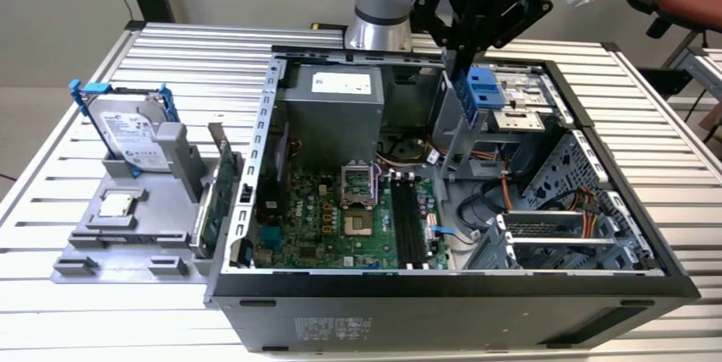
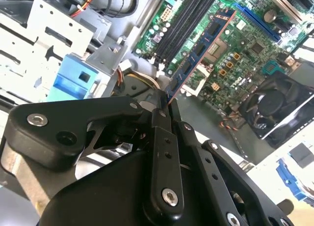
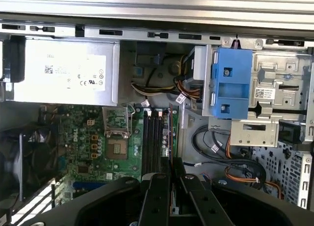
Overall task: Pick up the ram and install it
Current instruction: 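Insert the ram into the slot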
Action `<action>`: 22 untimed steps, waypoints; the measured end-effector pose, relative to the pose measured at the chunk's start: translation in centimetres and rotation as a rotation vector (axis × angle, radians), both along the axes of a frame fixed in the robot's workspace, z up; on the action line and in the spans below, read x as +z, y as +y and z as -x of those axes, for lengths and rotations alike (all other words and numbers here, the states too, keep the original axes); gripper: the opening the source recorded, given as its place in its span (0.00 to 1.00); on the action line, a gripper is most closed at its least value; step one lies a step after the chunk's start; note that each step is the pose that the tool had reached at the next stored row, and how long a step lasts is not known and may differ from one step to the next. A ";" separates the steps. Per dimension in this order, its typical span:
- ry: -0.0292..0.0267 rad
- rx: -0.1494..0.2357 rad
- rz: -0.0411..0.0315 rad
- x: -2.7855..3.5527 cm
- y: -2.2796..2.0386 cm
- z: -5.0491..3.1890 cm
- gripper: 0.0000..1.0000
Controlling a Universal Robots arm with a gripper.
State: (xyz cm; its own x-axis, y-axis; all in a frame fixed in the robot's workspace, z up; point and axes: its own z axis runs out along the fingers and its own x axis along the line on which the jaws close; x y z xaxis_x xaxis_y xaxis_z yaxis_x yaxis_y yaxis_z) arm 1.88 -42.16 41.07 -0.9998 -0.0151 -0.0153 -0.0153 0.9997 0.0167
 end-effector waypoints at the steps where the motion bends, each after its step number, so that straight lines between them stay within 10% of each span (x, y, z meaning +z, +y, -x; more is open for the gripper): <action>1: 0.0000 -0.004 0.0001 -0.08 0.00 -0.04 0.00; 22: 0.0002 -0.084 0.0077 -1.86 0.00 -0.64 0.00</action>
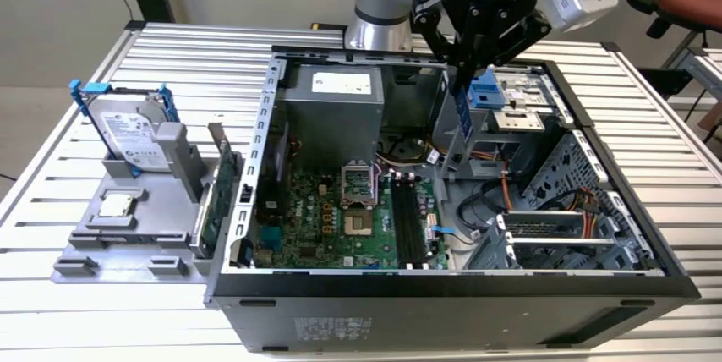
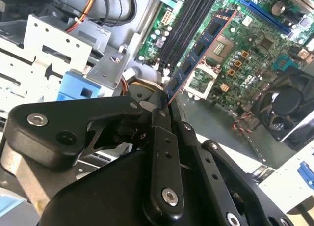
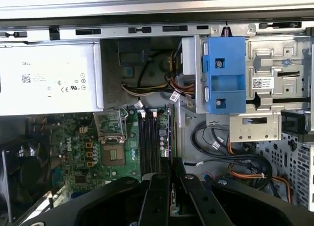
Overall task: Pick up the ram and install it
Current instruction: 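Insert the ram into the slot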
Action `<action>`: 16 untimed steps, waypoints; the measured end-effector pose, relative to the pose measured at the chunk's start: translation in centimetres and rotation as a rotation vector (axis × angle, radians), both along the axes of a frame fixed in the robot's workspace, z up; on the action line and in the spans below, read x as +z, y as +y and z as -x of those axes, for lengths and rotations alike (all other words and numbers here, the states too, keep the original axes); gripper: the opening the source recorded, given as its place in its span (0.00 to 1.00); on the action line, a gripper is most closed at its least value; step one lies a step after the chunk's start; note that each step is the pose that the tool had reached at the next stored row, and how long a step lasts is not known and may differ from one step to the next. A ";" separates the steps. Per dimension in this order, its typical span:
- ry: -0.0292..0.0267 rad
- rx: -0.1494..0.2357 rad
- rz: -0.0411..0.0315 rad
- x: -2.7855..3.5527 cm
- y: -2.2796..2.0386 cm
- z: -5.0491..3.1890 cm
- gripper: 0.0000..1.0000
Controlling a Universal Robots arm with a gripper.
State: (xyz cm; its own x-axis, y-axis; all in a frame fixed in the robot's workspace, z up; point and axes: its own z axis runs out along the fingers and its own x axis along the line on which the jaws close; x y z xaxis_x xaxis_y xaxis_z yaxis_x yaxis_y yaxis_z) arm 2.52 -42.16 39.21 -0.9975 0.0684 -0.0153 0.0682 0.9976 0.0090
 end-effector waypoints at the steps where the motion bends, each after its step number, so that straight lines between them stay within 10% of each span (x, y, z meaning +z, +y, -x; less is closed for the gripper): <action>1: 0.0003 0.001 0.0020 -0.11 0.00 -0.04 0.00; 6: 0.0015 0.002 0.0051 -0.20 -0.01 -0.06 0.00; 8: 0.0190 0.002 0.0064 -0.27 0.00 -0.08 0.00; 16: 0.0189 -0.002 0.0087 -1.12 0.00 -0.08 0.00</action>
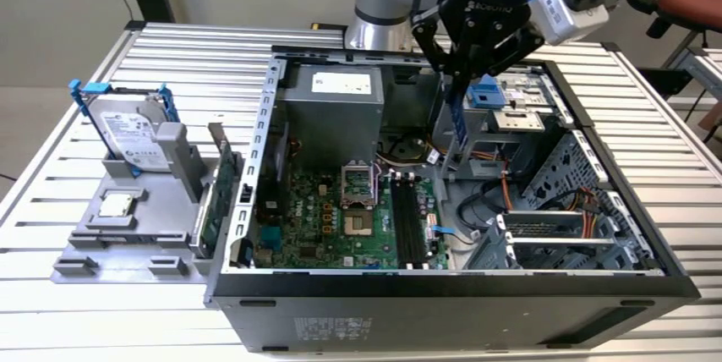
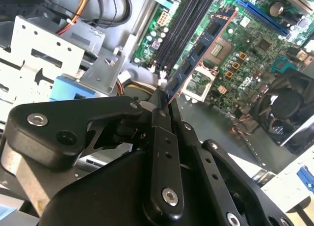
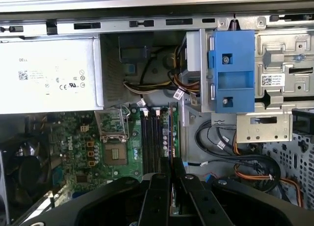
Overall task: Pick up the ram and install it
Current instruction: 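Insert the ram into the slot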
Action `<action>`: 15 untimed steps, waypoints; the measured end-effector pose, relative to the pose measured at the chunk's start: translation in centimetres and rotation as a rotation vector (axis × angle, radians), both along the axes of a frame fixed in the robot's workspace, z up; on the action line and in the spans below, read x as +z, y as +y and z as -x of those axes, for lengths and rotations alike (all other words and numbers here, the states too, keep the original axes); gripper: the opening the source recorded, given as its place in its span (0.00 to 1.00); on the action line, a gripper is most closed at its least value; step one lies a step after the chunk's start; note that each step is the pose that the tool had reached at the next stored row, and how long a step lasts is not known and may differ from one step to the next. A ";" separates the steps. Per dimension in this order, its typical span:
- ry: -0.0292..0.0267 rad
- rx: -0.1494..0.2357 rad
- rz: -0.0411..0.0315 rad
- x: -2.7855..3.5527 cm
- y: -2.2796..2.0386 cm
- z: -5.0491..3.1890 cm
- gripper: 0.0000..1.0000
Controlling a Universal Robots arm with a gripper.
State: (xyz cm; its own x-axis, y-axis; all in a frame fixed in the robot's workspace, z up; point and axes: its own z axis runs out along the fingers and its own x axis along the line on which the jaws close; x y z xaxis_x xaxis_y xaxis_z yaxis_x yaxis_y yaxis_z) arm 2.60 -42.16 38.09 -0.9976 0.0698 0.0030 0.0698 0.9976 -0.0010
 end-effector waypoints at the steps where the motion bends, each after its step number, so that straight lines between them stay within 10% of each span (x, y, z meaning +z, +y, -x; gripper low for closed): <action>1: 0.0000 -0.001 0.0001 -0.11 0.00 0.00 0.00; 15: -0.0004 -0.011 0.0009 -2.35 0.00 0.00 0.00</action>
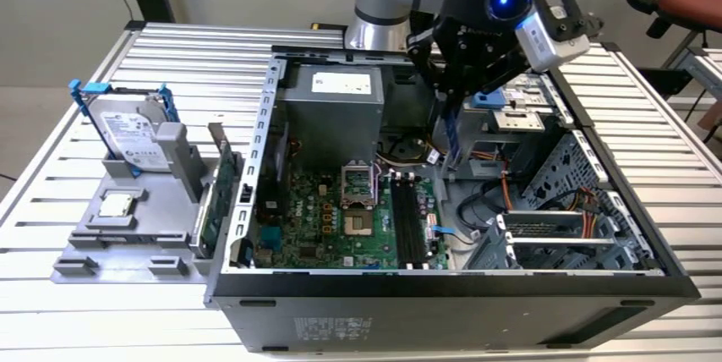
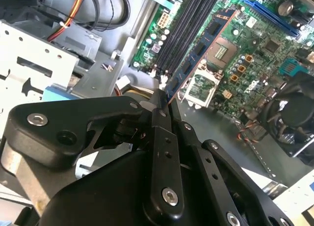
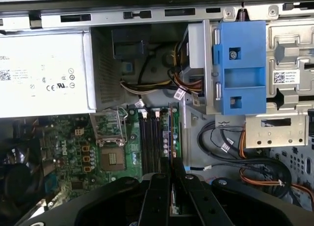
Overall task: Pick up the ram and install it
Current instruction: 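Insert the ram into the slot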
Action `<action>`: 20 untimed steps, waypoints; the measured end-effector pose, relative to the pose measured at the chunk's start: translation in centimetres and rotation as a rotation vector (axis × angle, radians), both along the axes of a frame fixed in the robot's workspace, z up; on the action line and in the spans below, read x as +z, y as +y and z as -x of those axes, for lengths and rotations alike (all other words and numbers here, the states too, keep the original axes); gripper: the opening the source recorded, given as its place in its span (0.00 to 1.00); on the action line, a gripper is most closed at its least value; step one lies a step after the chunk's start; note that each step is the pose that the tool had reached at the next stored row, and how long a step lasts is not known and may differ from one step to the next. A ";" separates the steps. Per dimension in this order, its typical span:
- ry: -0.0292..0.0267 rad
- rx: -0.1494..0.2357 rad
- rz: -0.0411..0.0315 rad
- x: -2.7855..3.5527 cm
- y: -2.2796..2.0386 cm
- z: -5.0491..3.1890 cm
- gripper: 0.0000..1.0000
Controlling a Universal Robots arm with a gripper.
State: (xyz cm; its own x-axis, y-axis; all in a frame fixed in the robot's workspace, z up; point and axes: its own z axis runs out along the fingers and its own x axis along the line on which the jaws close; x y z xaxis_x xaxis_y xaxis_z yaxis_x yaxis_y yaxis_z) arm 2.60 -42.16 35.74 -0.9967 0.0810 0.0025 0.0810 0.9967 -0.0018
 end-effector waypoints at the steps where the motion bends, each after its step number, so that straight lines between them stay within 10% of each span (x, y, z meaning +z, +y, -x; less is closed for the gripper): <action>1: 0.0000 0.000 -0.0001 -0.19 0.00 0.00 0.00; 20: 0.0000 0.003 0.0021 -3.54 -1.25 -0.03 0.00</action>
